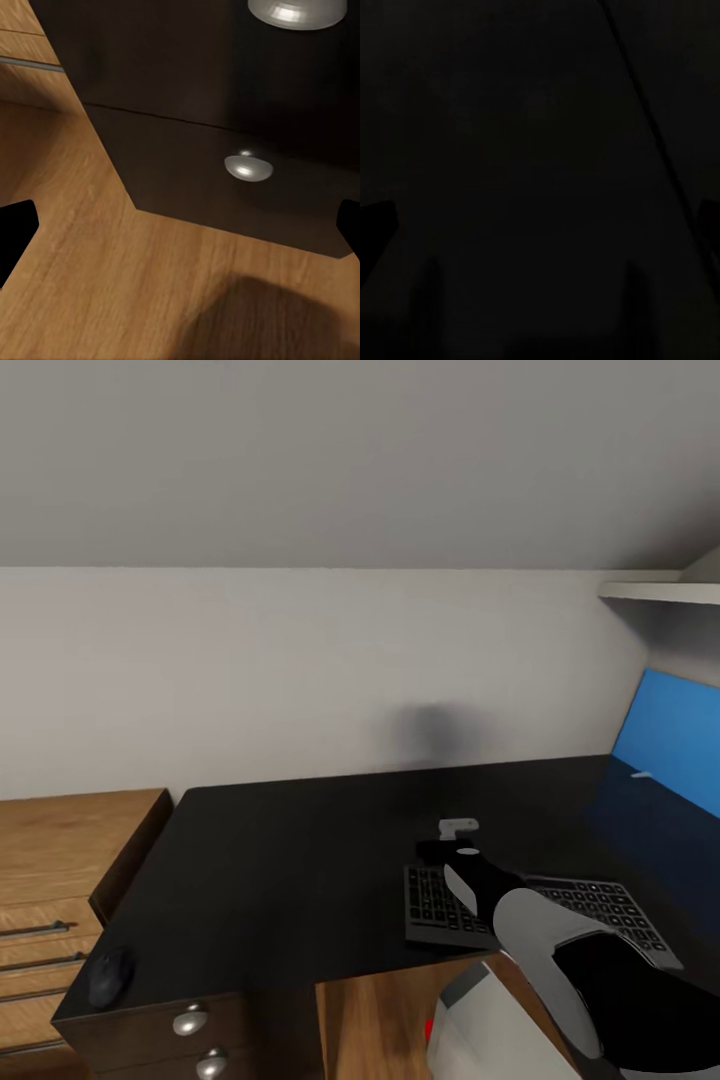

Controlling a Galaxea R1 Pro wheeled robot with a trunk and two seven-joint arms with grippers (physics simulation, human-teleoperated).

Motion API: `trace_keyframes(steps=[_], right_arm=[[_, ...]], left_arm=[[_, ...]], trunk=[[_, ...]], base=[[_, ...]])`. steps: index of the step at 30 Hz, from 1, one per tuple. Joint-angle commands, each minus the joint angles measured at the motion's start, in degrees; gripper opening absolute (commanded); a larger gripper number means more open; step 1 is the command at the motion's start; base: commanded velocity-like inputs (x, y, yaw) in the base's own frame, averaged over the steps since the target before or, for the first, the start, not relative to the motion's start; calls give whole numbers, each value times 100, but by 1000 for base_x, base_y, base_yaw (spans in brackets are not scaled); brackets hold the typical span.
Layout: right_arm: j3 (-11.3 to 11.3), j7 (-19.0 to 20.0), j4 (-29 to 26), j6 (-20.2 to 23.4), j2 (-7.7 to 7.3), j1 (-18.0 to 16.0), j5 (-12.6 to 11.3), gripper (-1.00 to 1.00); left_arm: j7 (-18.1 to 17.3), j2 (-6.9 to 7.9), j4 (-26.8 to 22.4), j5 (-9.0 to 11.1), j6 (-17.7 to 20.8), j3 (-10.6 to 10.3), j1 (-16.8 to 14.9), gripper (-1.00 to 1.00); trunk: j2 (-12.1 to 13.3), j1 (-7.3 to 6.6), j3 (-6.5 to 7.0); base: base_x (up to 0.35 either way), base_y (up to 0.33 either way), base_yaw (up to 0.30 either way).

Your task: In the bedroom, organize the workspace by keeping the computer under the desk, ensuring the monitor is on the desk, placing the keyboard on the desk next to the monitor, placing the mouse on the desk next to the keyboard, moving the folder from the swivel chair onto the desk next to the mouse, stacking the notebook on top of the folder with the pen on top of the notebook, and positioning the swivel chair next to the desk.

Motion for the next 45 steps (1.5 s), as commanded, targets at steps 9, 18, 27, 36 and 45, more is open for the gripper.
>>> trace_keyframes(steps=[9, 18, 27, 36, 45], right_arm=[[54, -37, -30, 256, 0, -2, -53, 100], [61, -43, -36, 441, 0, -2, -53, 100], [61, -46, -48, 642, 5, -2, -56, 100], [61, -48, -43, 693, 8, -2, -70, 100], [57, -51, -48, 692, 4, -2, -55, 100]], left_arm=[[53, 16, -13, 28, -11, -49, 0, 100], [46, 29, -11, 28, -10, -40, 0, 100], [45, 54, 0, 41, -7, -26, 0, 100], [37, 68, 5, 50, -2, -13, 0, 100], [28, 78, 5, 46, -8, -26, 0, 100]], trunk=[[-165, 89, -77], [-165, 89, -77], [-165, 89, -77], [-165, 89, -77], [-165, 89, -77]], base=[[0, 0, 0], [0, 0, 0], [0, 0, 0], [-78, 0, 0], [-103, 59, 0]])
